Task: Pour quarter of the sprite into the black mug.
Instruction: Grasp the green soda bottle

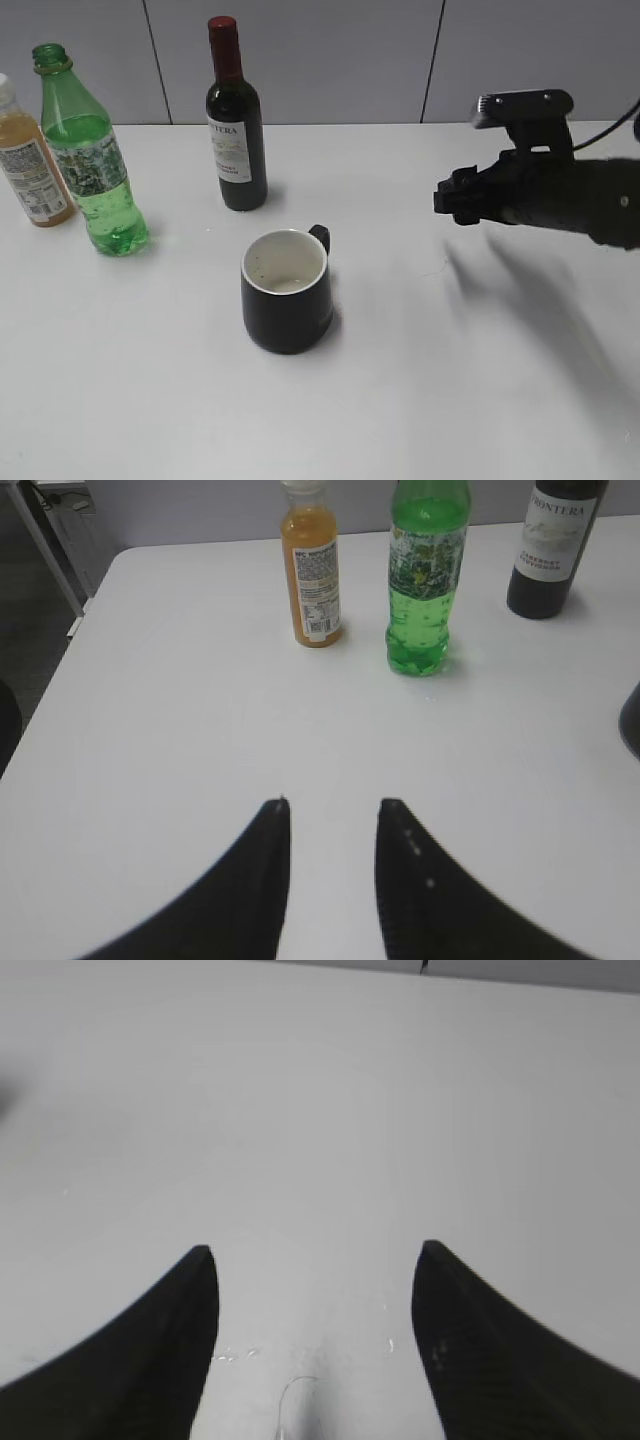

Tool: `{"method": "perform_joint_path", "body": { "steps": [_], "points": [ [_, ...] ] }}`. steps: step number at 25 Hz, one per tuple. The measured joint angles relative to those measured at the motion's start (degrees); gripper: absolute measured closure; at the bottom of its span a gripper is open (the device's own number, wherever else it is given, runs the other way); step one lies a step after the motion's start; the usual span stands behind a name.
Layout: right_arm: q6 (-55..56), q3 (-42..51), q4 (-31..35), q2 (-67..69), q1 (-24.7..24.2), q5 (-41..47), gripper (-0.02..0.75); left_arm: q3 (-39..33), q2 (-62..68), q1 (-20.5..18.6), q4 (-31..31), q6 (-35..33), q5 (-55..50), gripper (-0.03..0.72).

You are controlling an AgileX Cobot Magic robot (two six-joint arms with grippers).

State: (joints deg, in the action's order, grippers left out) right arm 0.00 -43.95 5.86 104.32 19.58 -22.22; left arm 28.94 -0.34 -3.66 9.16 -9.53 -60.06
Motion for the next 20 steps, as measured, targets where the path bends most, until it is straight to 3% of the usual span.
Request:
{"method": "perform_joint_path", "body": {
  "steps": [7, 13, 20],
  "points": [
    [-0.7, -19.3, -3.6, -0.5, -0.3, 34.8, 0.272, 0.0, 0.0, 0.0, 0.0, 0.0, 0.0, 0.452],
    [2.9, -33.2, -11.1, 1.4, -2.3, 57.4, 0.272, 0.0, 0.0, 0.0, 0.0, 0.0, 0.0, 0.452],
    [2.5, -45.4, -10.4, 8.4, -8.0, 80.9, 0.272, 0.0, 0.0, 0.0, 0.0, 0.0, 0.0, 0.452]
  ]
}}
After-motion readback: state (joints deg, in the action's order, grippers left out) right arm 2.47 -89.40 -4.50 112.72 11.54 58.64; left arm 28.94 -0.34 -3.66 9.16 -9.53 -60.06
